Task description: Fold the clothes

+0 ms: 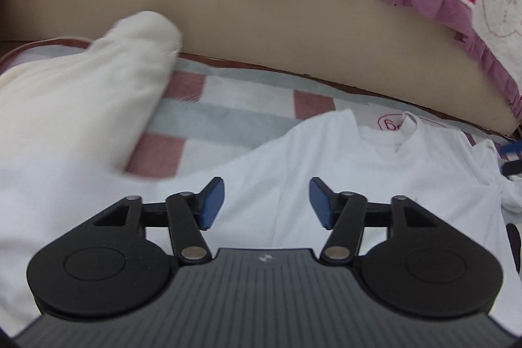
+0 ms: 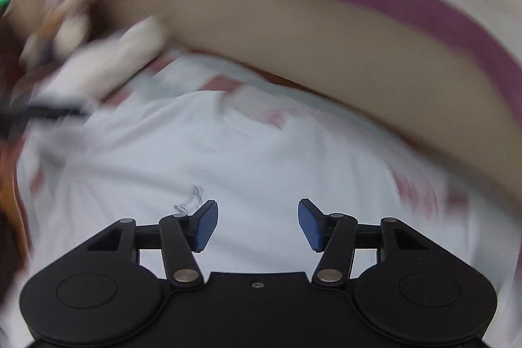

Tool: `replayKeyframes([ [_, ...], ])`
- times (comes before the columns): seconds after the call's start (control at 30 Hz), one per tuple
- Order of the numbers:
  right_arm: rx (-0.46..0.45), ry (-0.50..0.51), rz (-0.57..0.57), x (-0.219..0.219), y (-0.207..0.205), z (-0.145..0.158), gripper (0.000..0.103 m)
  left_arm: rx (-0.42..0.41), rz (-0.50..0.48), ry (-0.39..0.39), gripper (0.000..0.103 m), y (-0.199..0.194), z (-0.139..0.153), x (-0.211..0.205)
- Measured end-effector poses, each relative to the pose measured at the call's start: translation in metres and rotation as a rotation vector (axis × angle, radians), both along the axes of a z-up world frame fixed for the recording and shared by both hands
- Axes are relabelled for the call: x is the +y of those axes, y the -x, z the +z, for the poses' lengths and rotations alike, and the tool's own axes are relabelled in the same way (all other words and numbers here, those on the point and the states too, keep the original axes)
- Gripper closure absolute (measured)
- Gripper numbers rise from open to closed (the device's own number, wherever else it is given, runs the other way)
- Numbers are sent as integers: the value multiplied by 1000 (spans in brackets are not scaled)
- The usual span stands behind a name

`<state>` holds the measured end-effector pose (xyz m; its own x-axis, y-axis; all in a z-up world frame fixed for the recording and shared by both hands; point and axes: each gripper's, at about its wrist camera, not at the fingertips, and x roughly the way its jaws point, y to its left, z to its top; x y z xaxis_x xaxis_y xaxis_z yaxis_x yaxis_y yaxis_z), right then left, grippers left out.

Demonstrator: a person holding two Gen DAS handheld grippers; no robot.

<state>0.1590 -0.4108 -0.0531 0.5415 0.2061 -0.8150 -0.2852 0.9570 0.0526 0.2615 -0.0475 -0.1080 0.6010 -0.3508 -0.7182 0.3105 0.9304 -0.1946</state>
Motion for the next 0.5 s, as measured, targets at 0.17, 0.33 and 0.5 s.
replayKeyframes([
  [0.17, -71, 81, -13, 7, -91, -27, 42, -47, -14, -350, 42, -50, -27, -52],
  [0.33, -22, -45, -344, -23, -130, -73, 42, -32, -70, -137, 40, -63, -29, -64],
  [0.5, 45, -118, -431, -38, -137, -99, 42, -21, -91, -184, 33, -76, -43, -86],
])
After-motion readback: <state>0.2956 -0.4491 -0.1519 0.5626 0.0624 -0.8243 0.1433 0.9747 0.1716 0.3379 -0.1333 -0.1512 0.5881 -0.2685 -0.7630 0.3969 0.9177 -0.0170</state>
